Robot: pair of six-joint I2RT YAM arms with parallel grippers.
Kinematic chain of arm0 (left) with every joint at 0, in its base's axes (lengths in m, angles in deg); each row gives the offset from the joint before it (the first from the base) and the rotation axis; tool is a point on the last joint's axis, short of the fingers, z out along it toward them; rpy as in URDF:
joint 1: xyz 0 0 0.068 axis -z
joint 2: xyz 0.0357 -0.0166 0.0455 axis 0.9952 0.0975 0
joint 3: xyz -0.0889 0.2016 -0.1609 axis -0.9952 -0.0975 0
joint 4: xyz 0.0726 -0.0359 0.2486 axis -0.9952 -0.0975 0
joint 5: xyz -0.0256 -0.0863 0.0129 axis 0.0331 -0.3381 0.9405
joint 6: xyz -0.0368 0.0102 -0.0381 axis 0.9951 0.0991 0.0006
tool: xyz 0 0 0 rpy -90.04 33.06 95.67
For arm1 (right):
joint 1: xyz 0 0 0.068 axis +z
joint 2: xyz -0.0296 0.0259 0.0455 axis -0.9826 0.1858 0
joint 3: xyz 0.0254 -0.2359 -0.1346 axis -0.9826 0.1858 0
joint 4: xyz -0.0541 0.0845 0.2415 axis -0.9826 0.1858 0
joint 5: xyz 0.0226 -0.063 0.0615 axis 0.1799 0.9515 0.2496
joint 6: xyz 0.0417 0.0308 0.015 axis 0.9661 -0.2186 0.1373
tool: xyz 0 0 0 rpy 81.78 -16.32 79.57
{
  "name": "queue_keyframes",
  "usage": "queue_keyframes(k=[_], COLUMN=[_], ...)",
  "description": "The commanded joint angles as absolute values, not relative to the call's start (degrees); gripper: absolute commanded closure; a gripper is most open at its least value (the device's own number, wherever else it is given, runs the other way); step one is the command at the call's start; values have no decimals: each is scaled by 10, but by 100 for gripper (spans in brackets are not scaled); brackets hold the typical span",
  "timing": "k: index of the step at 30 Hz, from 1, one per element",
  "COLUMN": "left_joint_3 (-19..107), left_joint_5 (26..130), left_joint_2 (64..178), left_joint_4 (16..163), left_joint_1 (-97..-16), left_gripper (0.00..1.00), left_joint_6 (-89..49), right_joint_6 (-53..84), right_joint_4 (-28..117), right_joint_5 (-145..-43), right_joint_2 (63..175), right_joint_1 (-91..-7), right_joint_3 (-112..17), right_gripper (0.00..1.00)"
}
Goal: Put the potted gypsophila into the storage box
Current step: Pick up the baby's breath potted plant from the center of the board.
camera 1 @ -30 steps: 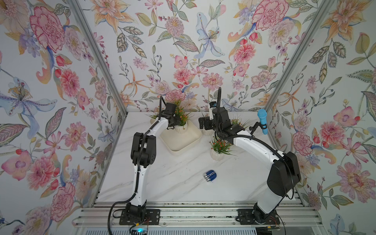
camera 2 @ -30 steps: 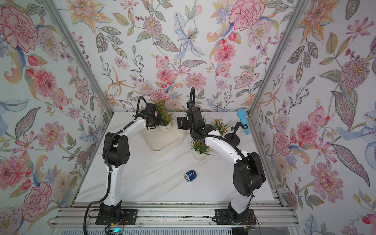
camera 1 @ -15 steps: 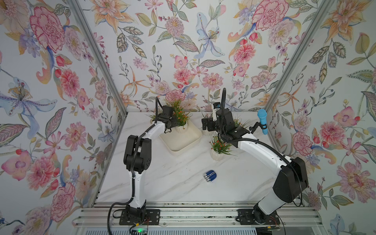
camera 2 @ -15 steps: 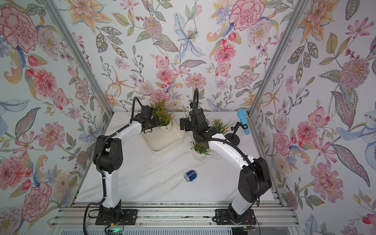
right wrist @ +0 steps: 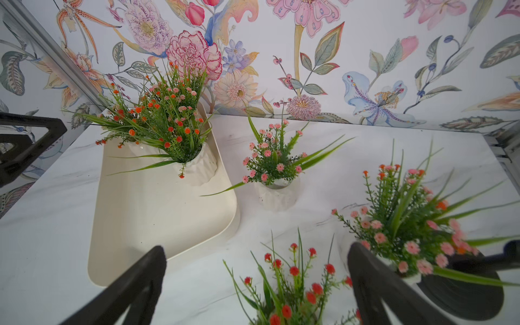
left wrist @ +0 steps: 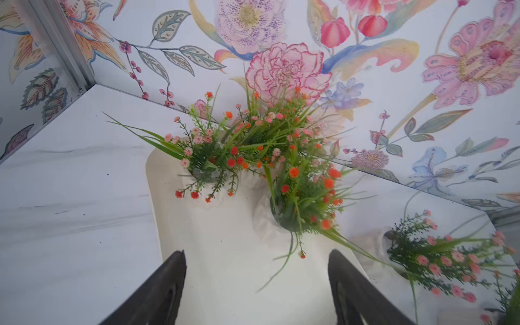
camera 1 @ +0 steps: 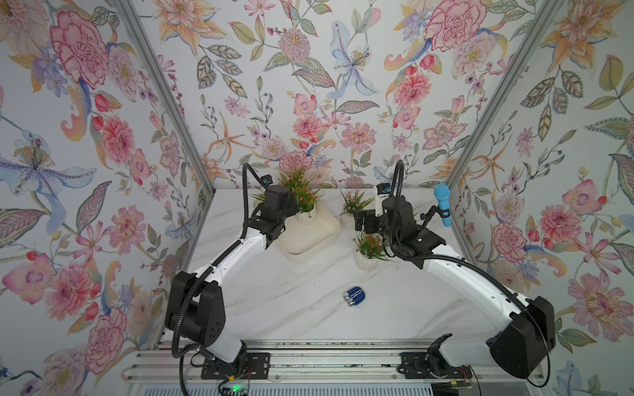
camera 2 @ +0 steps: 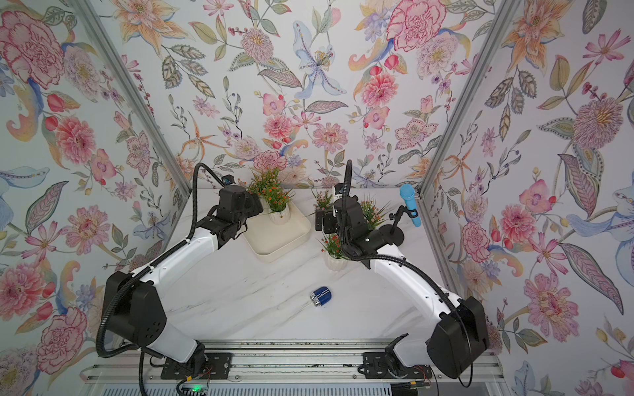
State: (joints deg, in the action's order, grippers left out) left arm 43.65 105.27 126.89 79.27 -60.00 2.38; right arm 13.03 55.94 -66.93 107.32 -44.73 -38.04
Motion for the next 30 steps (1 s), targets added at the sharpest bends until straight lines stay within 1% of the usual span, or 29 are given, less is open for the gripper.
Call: queue_keyframes(k=[1,5,7,12,15,18,21,30], left_joint_3=[416,386,368,336,340,350,369,427], left_joint_5=[1073,1068,1045,1019,1007,973,950,888], left_joint_2=[1239,1218,1213,1219,1241,1268,1318,1416], left_joint_4=[754,728,726,727,719,726,737,773], left_joint_1=[-565,-507,-486,-433,-406,-386,-370,-348], left_gripper=[19,20,20,21,22,26,26,28], left_joint_6=[32,49,65,102,114,124,132,141], right_joint_6=[159,187,201,246,273,289,310,371], right_joint_4=[593,613,622,669,685,690,702,754], right_joint_5=[-647,-669,-669,-615,-604,-622,-639,-615], right_joint_2=[1012,934,896,808,765,733,719,683], right_joint_1=[-437,-425,-400,-351,-337,-328,-313,-218], right_joint_3=[-341,-275,-245,-185,-160,-131,-109,-74], right_gripper=[0,0,0,0,0,0,0,0])
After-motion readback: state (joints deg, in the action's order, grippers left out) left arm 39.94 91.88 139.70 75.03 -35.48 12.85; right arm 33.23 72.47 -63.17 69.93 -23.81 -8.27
